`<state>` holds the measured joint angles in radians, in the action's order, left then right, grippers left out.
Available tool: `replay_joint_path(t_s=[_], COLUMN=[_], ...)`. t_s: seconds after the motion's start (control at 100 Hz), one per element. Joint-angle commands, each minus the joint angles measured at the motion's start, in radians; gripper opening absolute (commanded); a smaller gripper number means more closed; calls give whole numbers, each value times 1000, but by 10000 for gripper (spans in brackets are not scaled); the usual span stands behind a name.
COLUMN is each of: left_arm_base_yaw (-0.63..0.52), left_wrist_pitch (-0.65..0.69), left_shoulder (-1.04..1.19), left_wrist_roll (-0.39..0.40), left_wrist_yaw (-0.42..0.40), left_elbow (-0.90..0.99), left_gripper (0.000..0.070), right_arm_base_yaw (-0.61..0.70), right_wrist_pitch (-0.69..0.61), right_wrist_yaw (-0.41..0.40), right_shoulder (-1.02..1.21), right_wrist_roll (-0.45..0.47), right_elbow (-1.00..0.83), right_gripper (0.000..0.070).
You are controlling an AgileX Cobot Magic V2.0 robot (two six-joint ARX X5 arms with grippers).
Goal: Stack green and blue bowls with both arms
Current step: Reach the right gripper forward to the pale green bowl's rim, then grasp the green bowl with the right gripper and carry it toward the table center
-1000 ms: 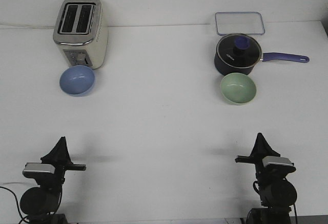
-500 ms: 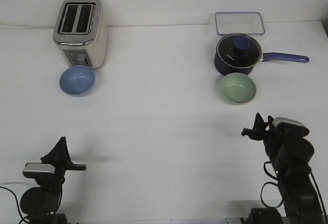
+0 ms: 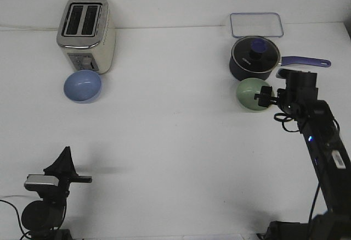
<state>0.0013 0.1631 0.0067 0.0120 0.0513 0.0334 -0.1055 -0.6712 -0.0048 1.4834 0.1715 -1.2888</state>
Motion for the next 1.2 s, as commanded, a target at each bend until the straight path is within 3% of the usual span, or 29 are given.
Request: replay_joint_path(t_s=[0.0,0.38,0.44,0.61,0.83,1.19], left_arm_base_yaw=[-2,-2,-2,-2,-2,-2], left_wrist_pitch=[10,10,10,10,10,10], left_shoulder=[0,0,0,0,0,0], left_wrist_roll=[2,2,2,2,2,2], left_wrist_yaw=[-1,-1,-1,-1,-1,-1], left_elbow=[-19,-19,-19,-19,-19,-19], left_gripper=[15,15,15,15,15,15], right_arm_base_yaw=[-11,-27,-27,-28,-29,23], right_wrist_pitch=[-3,51,56,60,27,-54], right_wrist_yaw=[1,-6,-15,-22,-41,-323], right_shoulder=[87,362,378,390,348,34], right_wrist_roll=[-34,-84,-83,-84,-87,-36], right_elbow=[-53,-132,-132,-132,-133,-132], right_gripper=[483,469,389,0,0,0])
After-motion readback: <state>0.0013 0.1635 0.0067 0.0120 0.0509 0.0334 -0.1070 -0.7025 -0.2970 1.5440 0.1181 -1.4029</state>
